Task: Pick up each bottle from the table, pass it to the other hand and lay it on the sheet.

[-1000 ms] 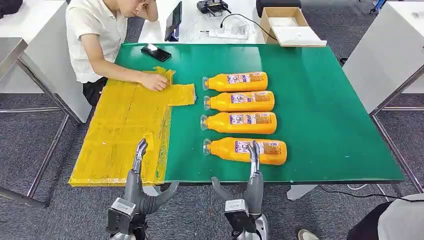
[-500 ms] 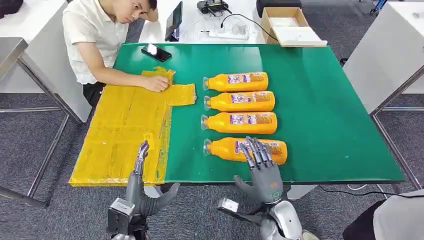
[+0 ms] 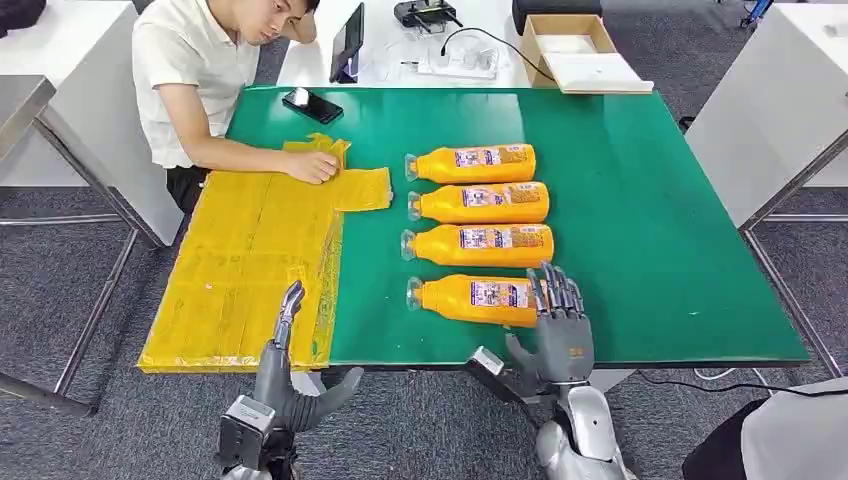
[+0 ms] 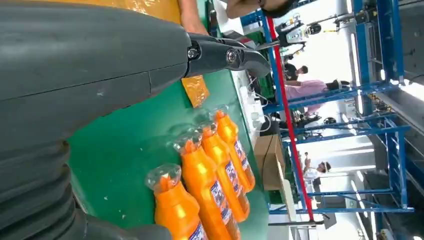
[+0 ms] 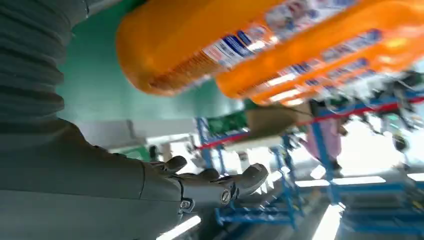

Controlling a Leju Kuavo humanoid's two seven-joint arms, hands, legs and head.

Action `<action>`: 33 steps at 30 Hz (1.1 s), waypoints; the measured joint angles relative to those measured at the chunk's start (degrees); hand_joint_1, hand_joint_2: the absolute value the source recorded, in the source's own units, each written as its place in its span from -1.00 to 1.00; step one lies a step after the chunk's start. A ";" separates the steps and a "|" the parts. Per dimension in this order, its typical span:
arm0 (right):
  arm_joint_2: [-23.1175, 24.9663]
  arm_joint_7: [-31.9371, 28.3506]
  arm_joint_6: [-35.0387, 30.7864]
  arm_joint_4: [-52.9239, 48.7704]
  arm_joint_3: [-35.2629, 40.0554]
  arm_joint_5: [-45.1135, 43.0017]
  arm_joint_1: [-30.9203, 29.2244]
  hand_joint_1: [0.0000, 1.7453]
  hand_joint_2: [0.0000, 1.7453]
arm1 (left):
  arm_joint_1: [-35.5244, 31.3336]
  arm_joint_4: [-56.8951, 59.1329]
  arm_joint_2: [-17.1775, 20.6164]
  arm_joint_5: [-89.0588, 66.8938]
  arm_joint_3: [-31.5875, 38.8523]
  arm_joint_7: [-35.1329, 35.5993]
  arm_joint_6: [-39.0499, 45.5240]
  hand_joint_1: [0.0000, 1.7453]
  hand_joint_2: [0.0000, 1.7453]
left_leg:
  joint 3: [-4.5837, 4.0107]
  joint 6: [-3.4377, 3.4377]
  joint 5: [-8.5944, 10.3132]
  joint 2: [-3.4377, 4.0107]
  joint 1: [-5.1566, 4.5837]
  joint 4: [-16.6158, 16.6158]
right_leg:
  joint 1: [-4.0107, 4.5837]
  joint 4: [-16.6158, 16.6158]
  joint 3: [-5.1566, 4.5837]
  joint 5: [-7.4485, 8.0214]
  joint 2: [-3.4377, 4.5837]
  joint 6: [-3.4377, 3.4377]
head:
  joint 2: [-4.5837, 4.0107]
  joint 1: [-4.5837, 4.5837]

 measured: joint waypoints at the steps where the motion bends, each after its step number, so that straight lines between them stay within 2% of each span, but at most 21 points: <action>1: -0.70 1.73 0.00 1.53 0.77 -0.42 -0.72 -1.00 1.00 | -0.02 0.00 -0.02 -0.13 0.00 0.11 -0.11 -1.00 1.00 | 0.00 0.00 0.00 0.00 0.00 0.00 | 0.00 0.00 0.00 0.00 0.00 0.00 | -0.02 0.00; 4: -2.93 6.18 0.00 5.94 3.61 -1.95 -2.93 -1.00 1.00 | -0.08 0.00 -0.28 -0.74 0.02 0.52 -0.48 -1.00 1.00 | 0.00 0.00 0.00 -0.01 0.00 0.01 | 0.00 0.00 0.00 0.00 0.00 0.01 | 0.00 0.00; 13: -6.36 9.48 0.22 13.09 7.95 -4.39 -6.87 -1.00 1.00 | -0.53 0.07 -0.52 -1.16 0.02 0.79 -1.18 -1.00 1.00 | -0.01 -0.01 0.00 -0.01 0.01 0.01 | 0.01 0.00 -0.01 0.00 0.00 0.00 | 0.00 0.00; 30: -8.00 10.44 1.59 20.32 10.40 -5.96 -11.95 -1.00 1.00 | -1.24 0.28 -0.81 -1.90 -0.09 1.22 -2.56 -1.00 1.00 | 0.03 0.01 0.01 0.02 0.01 0.01 | 0.01 0.00 0.00 0.01 0.01 0.00 | 0.00 0.00; 31: -8.02 10.59 2.21 20.78 10.49 -6.25 -12.28 0.70 1.00 | -1.27 0.30 -0.81 -1.94 -0.11 1.29 -2.69 -1.00 1.00 | 0.04 0.01 0.01 0.02 0.00 0.01 | 0.01 0.00 0.01 0.02 0.01 0.00 | 0.00 0.00; 32: -8.02 10.72 2.99 21.26 10.64 -6.60 -12.65 1.00 1.00 | -1.30 0.33 -0.81 -1.97 -0.17 1.40 -2.75 -1.00 1.00 | 0.05 0.01 0.01 0.02 0.00 0.01 | 0.01 0.00 0.03 0.02 0.01 0.00 | 0.00 0.00; 33: -8.04 10.90 3.94 21.77 10.75 -6.82 -13.07 1.00 1.00 | -1.39 0.41 -0.81 -1.97 -0.31 1.55 -2.84 -1.00 1.00 | 0.06 0.01 0.01 0.02 0.00 0.01 | 0.01 0.00 0.04 0.02 0.01 0.00 | -0.02 0.00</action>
